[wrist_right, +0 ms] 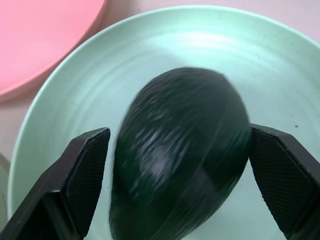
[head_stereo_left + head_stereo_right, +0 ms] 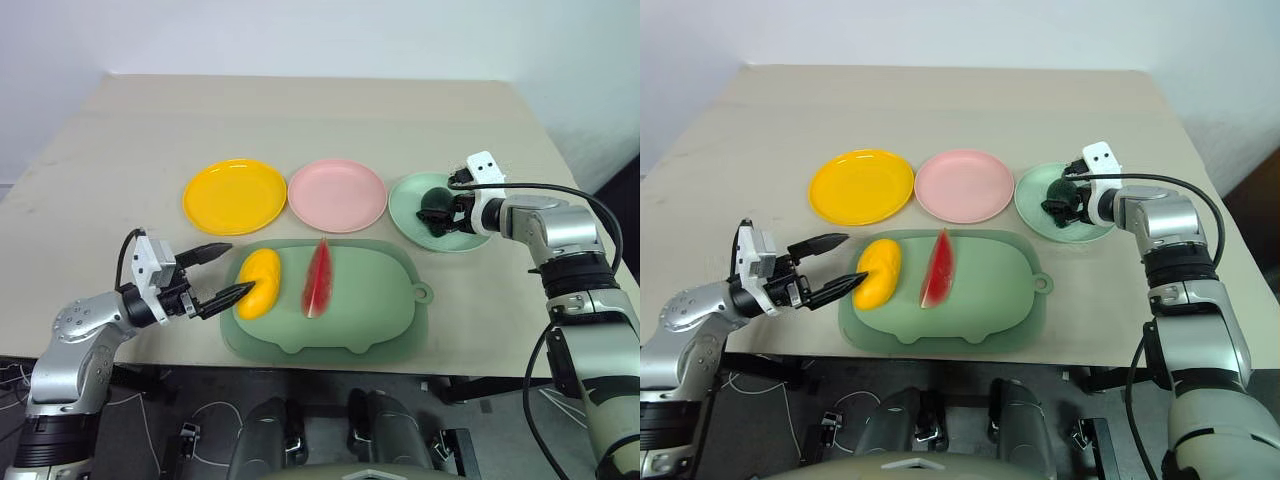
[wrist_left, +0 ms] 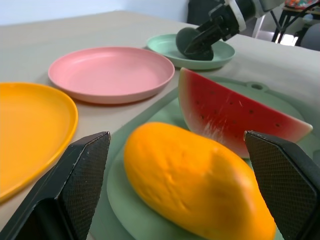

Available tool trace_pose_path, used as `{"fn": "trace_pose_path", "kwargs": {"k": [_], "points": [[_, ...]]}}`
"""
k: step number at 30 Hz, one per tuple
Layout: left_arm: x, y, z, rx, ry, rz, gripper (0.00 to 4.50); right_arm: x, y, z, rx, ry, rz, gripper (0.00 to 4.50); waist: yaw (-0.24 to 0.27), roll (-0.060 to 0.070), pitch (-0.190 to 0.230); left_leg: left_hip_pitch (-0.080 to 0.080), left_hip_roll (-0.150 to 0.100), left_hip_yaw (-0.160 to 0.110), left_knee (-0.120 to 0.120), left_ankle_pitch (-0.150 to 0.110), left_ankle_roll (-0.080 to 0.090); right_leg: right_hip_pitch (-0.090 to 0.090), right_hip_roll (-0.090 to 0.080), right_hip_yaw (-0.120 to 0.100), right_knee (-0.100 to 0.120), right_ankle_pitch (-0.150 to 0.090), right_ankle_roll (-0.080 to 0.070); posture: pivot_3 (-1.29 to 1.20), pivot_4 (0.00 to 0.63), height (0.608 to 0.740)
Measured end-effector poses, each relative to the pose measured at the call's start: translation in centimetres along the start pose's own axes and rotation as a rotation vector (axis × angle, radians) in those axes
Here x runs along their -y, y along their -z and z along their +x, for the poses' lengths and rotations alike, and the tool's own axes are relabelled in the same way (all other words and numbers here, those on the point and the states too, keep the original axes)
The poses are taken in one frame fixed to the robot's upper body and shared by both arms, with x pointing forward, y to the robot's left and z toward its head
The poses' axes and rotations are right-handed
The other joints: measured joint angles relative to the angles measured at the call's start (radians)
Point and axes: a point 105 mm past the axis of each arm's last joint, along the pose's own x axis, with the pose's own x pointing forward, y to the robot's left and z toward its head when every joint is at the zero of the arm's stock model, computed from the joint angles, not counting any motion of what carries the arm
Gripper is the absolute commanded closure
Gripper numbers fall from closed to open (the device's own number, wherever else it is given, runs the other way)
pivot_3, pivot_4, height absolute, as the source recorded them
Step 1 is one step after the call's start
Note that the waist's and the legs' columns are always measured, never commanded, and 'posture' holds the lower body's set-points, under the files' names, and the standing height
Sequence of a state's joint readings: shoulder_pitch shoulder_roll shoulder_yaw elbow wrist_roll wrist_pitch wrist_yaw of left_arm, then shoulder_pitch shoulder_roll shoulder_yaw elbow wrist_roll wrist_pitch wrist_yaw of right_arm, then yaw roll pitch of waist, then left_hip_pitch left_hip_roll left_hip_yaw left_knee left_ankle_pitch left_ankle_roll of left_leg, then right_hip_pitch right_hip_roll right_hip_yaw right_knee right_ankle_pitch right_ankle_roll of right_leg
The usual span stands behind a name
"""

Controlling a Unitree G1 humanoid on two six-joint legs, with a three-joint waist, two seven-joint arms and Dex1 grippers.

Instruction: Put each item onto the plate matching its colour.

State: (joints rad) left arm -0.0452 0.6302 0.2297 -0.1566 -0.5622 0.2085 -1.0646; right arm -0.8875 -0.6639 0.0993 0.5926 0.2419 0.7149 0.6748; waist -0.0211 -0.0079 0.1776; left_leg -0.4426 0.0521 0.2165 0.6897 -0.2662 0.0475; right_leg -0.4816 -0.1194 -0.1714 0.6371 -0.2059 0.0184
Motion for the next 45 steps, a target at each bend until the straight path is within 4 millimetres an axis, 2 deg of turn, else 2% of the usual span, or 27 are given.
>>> {"fn": "trace_pose_path", "kwargs": {"k": [3,6,9,11,15,20,26,31,35,39,45], "points": [[0.0,0.0,-0.1,0.0,-0.002,0.001,0.0,0.1,-1.0,-0.7,0.028,0.017,-0.022,0.03,0.001,0.001,0.0,0.0,0.0,0.0,0.0,0.0,0.0,-0.001,0.0,0.0,0.0,0.0,0.0,0.0,0.15,0.696],[0.0,-0.1,-0.3,0.002,-0.009,0.003,0.0,0.1,-2.8,-2.5,0.084,0.042,-0.058,0.03,0.002,0.001,0.001,-0.001,0.0,0.0,0.0,0.0,0.0,-0.002,-0.001,0.0,0.001,0.0,0.0,0.0,0.15,0.696],[-0.1,-0.3,-0.3,0.006,-0.01,0.009,0.0,-1.0,-4.5,-4.4,0.136,0.04,-0.069,0.03,0.002,0.001,0.0,-0.001,0.0,0.0,0.0,0.0,0.0,-0.003,-0.001,0.001,0.002,0.0,0.0,0.0,0.15,0.696],[-0.2,-0.5,-0.2,0.01,-0.008,0.015,0.0,-2.4,-4.8,-4.9,0.144,0.012,-0.06,0.03,0.001,0.001,0.0,-0.001,0.0,0.0,0.0,0.0,-0.001,-0.003,-0.001,0.001,0.002,0.0,-0.001,0.0,0.15,0.696],[-0.4,-1.0,0.1,0.023,0.002,0.029,0.0,-7.9,-4.2,-4.6,0.106,-0.156,0.058,0.03,-0.002,0.001,0.0,-0.002,0.001,0.0,0.0,0.001,-0.001,-0.004,0.0,0.001,0.004,0.0,-0.001,0.0,0.15,0.696],[-0.8,-0.9,0.5,0.026,0.011,0.024,0.0,-13.0,-3.0,-4.2,0.023,-0.329,0.221,0.03,0.005,0.001,0.0,-0.003,0.0,0.0,0.001,0.001,-0.001,-0.006,-0.001,0.001,0.007,0.0,0.0,0.0,0.15,0.696],[-1.0,-0.9,1.0,0.026,0.022,0.023,0.0,-14.3,-2.8,-3.8,0.009,-0.388,0.315,0.03,0.002,0.001,0.0,-0.004,0.0,0.001,0.001,0.001,-0.001,-0.007,-0.001,0.002,0.008,0.0,0.0,0.0,0.15,0.696],[-1.1,-1.4,1.6,0.039,0.036,0.037,0.0,-17.0,-2.5,-3.3,-0.042,-0.483,0.349,0.03,-0.004,0.001,0.0,-0.004,0.0,0.001,0.001,0.001,-0.002,-0.009,0.0,0.002,0.01,0.0,0.0,0.0,0.15,0.696],[-1.2,-1.0,1.7,0.032,0.039,0.023,0.0,-18.4,-2.4,-3.0,-0.089,-0.519,0.366,0.03,-0.013,0.001,0.0,-0.004,0.0,0.002,0.001,0.001,-0.002,-0.009,0.0,0.002,0.01,0.0,0.0,0.0,0.15,0.696],[-1.2,-1.0,1.8,0.034,0.043,0.024,0.0,-20.5,-3.4,-3.3,-0.117,-0.582,0.328,0.03,-0.022,0.001,0.0,-0.003,0.0,0.002,0.001,0.001,-0.001,-0.008,0.0,0.002,0.011,0.0,0.0,0.0,0.15,0.696],[-1.2,-1.0,1.8,0.036,0.044,0.027,0.0,-22.6,-2.0,-3.0,-0.229,-0.615,0.278,0.03,-0.023,0.001,0.0,-0.003,0.0,0.002,0.001,0.001,-0.001,-0.007,0.0,0.003,0.011,0.0,0.0,0.0,0.15,0.696]]}}
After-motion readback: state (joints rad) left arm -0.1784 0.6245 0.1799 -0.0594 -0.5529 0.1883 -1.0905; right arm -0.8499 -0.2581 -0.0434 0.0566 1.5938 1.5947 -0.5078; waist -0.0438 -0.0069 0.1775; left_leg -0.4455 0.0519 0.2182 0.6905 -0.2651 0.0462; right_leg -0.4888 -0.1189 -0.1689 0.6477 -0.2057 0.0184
